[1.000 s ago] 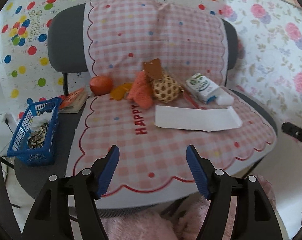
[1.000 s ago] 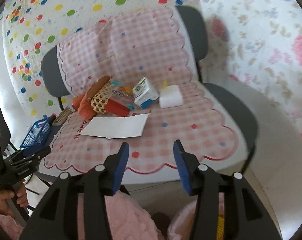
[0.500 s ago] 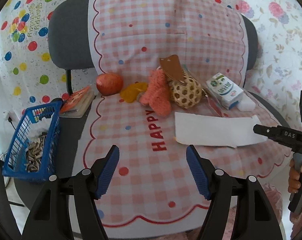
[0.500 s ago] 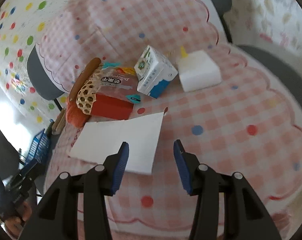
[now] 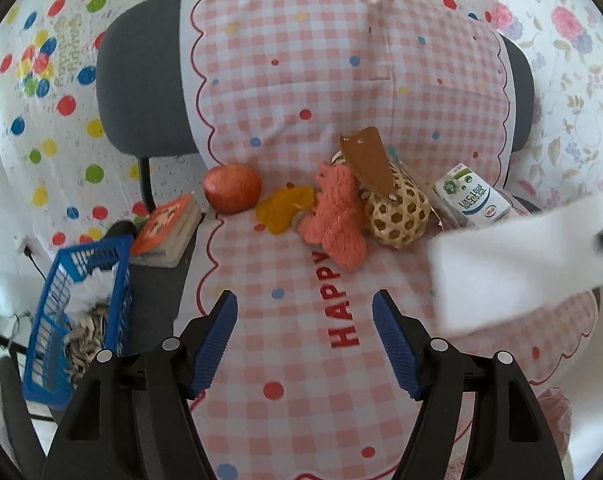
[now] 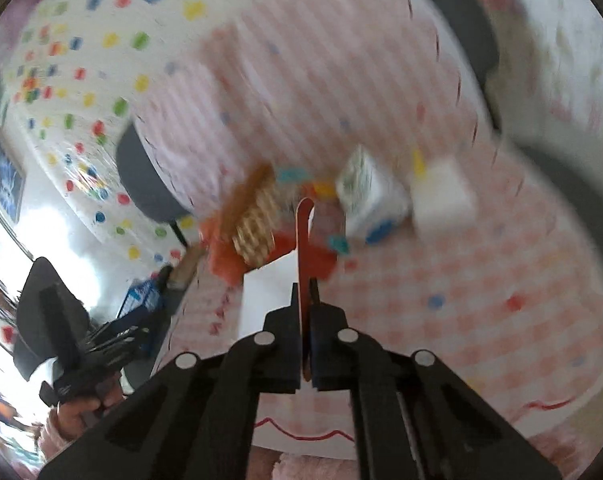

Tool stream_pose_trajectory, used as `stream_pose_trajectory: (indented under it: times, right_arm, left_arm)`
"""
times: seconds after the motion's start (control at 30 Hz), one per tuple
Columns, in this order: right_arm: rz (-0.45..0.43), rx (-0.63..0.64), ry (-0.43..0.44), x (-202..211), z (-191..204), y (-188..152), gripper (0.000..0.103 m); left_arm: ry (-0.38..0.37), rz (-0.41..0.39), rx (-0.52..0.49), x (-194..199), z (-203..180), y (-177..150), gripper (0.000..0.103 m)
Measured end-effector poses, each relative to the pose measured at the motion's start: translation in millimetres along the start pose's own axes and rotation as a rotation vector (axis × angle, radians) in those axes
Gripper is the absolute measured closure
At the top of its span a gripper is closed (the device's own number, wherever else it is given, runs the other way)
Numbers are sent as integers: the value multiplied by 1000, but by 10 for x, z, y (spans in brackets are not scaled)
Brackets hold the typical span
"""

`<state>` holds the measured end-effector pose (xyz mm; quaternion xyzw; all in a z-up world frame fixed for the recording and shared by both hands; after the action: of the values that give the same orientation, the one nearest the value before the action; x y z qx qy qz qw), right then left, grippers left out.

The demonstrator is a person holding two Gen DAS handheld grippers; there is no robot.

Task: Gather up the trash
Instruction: 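Grasp the white paper sheet with the right tool while the left tool grasps the orange fuzzy cloth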

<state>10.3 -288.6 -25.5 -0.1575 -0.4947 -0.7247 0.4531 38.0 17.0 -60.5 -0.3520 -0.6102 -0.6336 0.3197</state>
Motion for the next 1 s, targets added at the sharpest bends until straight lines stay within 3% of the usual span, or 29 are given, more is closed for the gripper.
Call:
stream_pose_trajectory:
  times: [0.07, 0.13, 0.27, 0.6, 0.67, 0.7, 0.73, 0.83, 0.93, 1.0]
  right_arm:
    - [-89, 39, -79, 316, 69, 41, 100]
    - [-194, 83, -213, 629, 140, 86, 100]
    - [-284, 102, -308, 901, 152, 103, 100]
    - [-250, 48, -341, 752, -99, 126, 100]
    - [-239, 40, -335, 712, -128, 124, 100]
    - [-236, 37, -334, 697, -134, 118, 100]
    - [-233, 35, -332, 686, -139, 105, 100]
    - [-230, 30, -329, 674, -143, 69, 100]
    - [-231, 36, -343, 677, -148, 44, 100]
    - [-235, 37, -349, 682, -134, 18, 100]
  left_arm:
    - [7, -5, -21, -46, -32, 65, 32]
    - [16, -7, -35, -121, -48, 131, 32]
    - [-27, 14, -61, -407, -83, 328, 38]
    - [-191, 59, -19, -953, -67, 728, 44]
    - [-211, 72, -13, -1053, -64, 773, 55]
    - [-226, 76, -15, -1078, -67, 783, 71]
    - [-233, 84, -16, -1092, -61, 788, 81]
    - [-133, 66, 6, -926, 67, 797, 86]
    - [-22, 15, -24, -481, 246, 761, 86]
    - [2, -14, -31, -219, 341, 738, 86]
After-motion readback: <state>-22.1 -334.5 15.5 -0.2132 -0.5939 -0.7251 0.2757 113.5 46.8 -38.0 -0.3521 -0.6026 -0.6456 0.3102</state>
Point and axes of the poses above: each gripper's, at about its wrist camera, not at the fingertips, and x roughly against the way its jaws point, z to its left, y to its top, the point moved 3 cm from there along -x, roughly the way its jaws point, and after that the axes turned 13 degrees about z, right-handed, at the moved point
